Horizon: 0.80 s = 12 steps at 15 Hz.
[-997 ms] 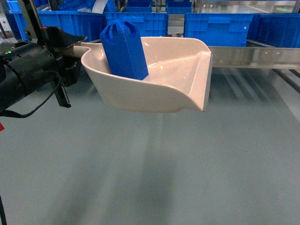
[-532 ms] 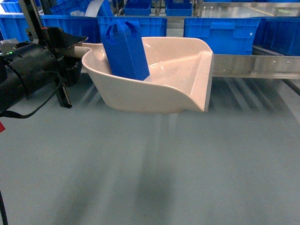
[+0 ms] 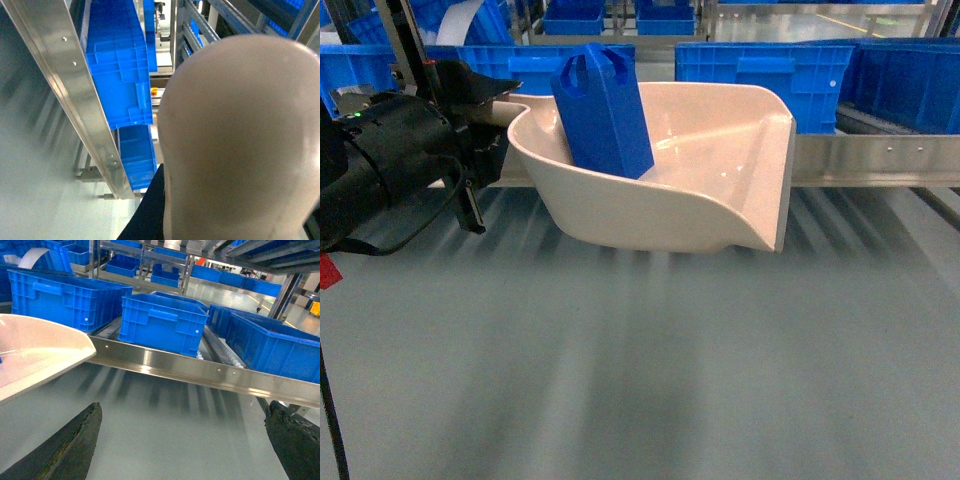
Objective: Place part in tray to right shelf
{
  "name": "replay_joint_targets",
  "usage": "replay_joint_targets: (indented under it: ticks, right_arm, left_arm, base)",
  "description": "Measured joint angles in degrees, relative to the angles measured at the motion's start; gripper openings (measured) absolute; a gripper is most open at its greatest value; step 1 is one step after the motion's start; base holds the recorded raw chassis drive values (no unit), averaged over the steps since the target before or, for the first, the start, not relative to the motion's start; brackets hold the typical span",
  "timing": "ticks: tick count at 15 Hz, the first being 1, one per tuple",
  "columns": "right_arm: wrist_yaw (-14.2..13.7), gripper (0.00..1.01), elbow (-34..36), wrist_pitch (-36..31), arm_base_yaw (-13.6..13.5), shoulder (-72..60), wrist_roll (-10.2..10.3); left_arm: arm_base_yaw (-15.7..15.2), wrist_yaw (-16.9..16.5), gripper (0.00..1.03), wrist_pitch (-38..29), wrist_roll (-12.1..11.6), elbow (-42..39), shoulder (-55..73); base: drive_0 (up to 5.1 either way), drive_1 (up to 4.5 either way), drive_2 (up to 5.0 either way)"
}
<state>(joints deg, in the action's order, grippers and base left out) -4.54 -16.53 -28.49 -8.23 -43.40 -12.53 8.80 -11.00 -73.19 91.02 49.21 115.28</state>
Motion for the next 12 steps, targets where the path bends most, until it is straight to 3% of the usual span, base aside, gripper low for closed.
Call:
replay_joint_targets:
  ticks: [12]
  right_arm:
    - [0.0,0.98,0.0,0.09,0.02,-0.04,0.0]
  left_arm:
    - [-0.96,0.46,0.15,-0.26,0.04,-0.02,-0.02]
  base:
    - [0.2,4.11,-3.8]
